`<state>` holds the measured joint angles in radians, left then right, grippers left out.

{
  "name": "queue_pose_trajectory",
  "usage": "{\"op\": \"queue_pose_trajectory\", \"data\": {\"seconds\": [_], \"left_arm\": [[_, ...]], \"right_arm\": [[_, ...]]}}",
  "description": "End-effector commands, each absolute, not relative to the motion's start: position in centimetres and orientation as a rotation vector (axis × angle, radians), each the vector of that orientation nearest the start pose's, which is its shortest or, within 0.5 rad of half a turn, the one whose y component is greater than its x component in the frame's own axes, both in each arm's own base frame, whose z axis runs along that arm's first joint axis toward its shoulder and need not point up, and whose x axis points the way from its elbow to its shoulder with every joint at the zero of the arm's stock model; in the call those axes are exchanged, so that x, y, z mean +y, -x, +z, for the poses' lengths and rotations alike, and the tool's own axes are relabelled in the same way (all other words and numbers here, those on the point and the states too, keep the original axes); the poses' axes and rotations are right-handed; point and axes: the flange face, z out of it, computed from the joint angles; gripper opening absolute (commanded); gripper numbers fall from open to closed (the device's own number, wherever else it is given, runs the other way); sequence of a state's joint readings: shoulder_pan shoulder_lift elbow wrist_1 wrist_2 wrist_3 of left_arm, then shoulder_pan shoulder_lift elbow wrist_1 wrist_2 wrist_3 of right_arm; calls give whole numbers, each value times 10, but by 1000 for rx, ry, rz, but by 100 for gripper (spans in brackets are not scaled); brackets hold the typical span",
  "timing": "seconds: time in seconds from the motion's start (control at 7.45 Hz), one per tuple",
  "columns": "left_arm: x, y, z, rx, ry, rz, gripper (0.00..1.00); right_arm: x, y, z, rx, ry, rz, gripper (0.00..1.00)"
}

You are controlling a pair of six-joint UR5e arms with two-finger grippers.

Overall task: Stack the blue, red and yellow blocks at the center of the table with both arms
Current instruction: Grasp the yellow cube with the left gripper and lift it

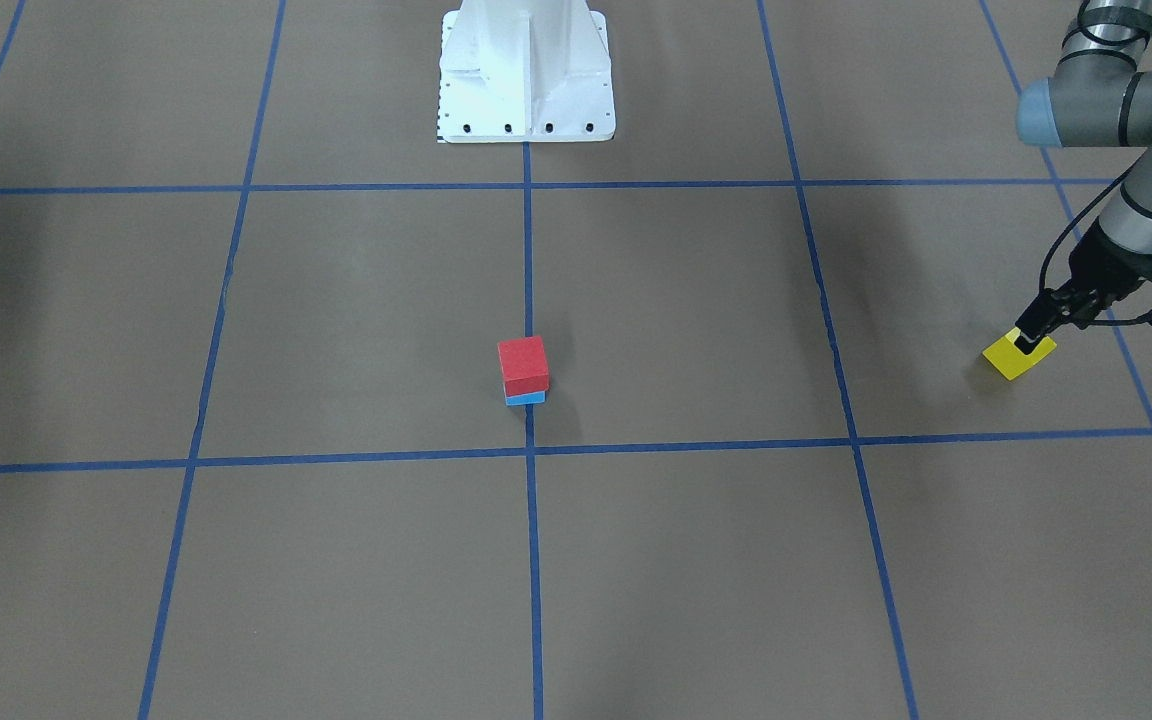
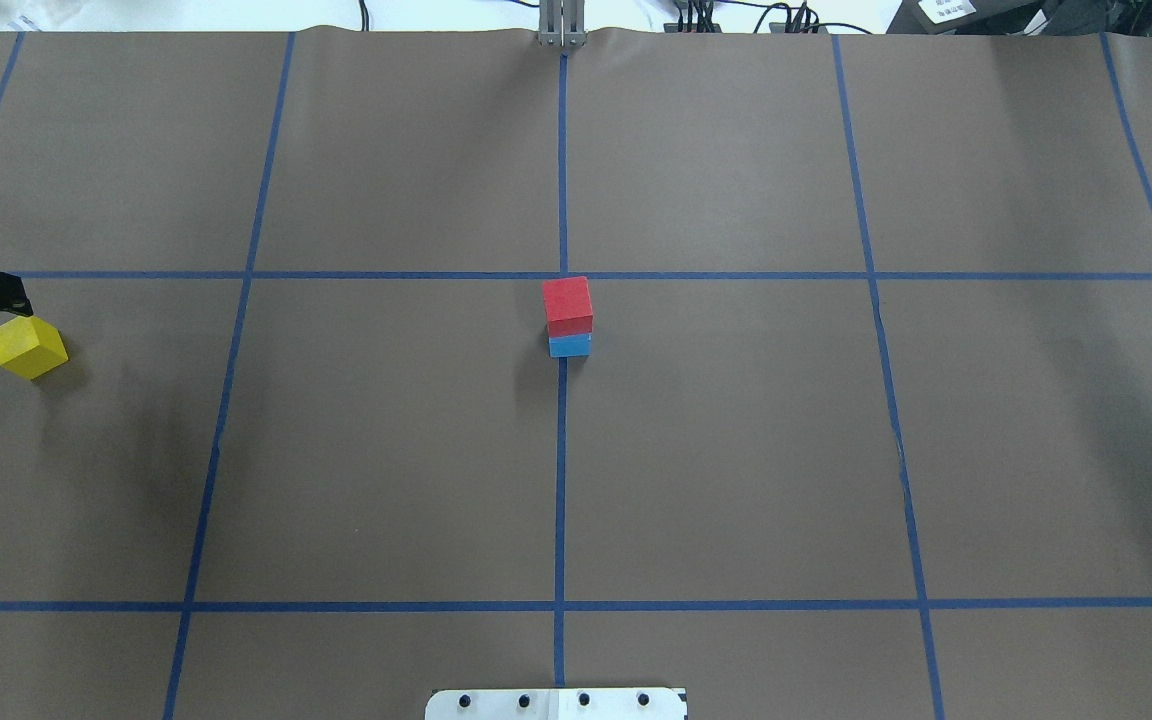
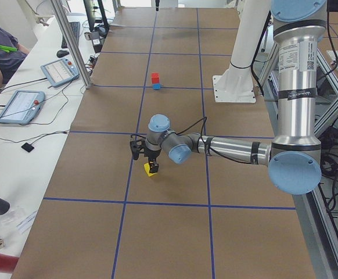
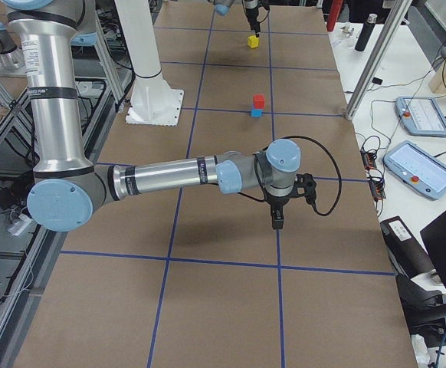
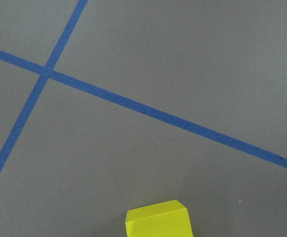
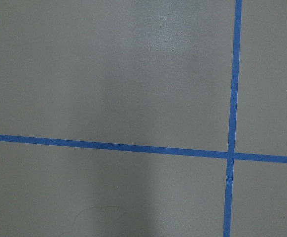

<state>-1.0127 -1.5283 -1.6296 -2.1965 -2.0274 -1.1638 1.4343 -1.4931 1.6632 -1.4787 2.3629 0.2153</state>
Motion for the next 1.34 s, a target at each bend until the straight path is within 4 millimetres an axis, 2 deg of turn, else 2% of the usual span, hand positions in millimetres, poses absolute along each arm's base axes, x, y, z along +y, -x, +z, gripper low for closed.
{"op": "queue_pose_trajectory", "data": {"seconds": [0.0, 0.27, 0.54, 0.67, 0.81, 1.07, 1.21], "left_arm": [[-481, -216, 598, 751, -79, -404, 100], [-476, -223, 621, 710, -67, -396, 100], [-474, -223, 623, 710, -66, -393, 99], [-473, -225, 620, 720, -76, -384, 56], [-472, -225, 617, 742, -96, -373, 2], [-475, -228, 596, 775, -101, -358, 0], [-472, -226, 565, 820, -88, -325, 0]], "right_arm": [[-538, 11, 562, -818, -106, -29, 100], [-538, 11, 561, -818, -107, -30, 100], [-538, 11, 561, -818, -108, -31, 100], [-538, 11, 561, -818, -109, -30, 100], [-538, 11, 561, -818, -110, -31, 100], [-538, 11, 561, -818, -108, -29, 100], [-537, 11, 557, -825, -112, -33, 100]]}}
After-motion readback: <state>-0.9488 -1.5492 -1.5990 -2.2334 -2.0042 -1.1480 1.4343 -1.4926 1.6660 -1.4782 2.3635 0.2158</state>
